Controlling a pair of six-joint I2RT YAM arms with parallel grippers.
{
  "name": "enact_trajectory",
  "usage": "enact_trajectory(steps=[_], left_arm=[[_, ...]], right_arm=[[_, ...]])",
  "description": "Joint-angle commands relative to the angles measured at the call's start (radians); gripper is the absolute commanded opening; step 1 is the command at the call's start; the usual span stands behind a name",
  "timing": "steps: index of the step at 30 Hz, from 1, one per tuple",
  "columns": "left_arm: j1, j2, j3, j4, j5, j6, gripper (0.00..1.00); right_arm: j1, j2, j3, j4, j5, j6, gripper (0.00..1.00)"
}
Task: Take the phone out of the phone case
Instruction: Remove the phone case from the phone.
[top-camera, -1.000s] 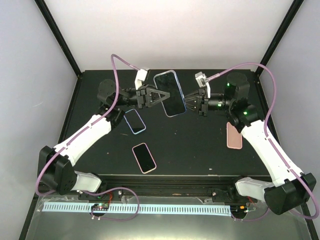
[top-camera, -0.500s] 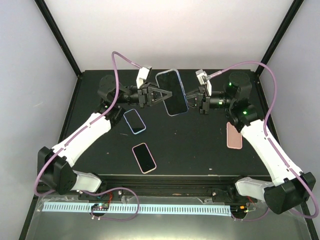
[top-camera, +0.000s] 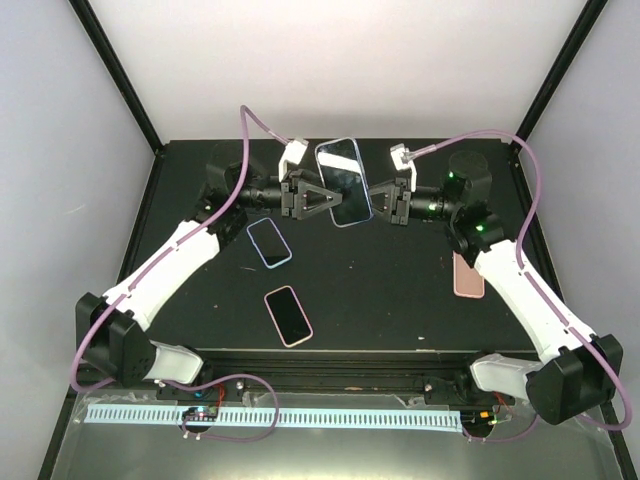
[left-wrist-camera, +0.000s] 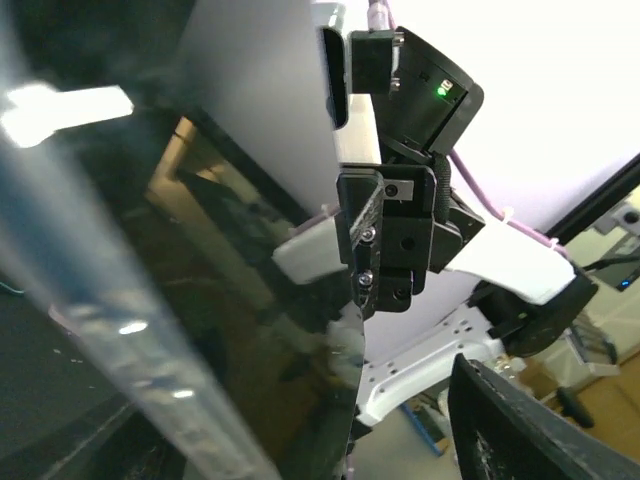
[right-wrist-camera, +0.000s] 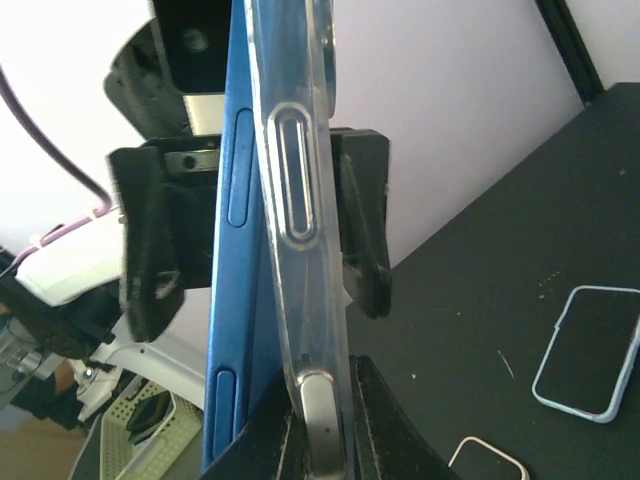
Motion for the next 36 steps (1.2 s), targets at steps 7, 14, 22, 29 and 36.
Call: enact_trajectory(steps=[7, 14, 22, 29, 36], left_arm=[[0.014, -0.013, 0.144, -0.413, -0.239, 0.362, 0.77], [0.025, -0.008, 0.089, -0.224, -0.069, 0.22, 0.8], [0.028, 0.007, 0.078, -0.056, 0.021, 0.074, 0.77], [0.028, 0.012, 0.081, -0.082, -0.014, 0.087, 0.73], [0.028, 0.016, 0.14, -0.239, -0.112, 0.222, 0.74]], right_arm=[[-0.05, 0.012, -0.055, 0.122, 0.101, 0.141, 0.01], [-0.05, 0.001, -0.096, 0.235, 0.017, 0.169, 0.01], [-0.05, -0.016, -0.124, 0.265, -0.081, 0.138, 0.01], [-0.048, -0.025, -0.156, 0.389, -0.15, 0.23, 0.01], [-0.046, -0.027, -0.138, 0.328, -0.089, 0.228, 0.01]])
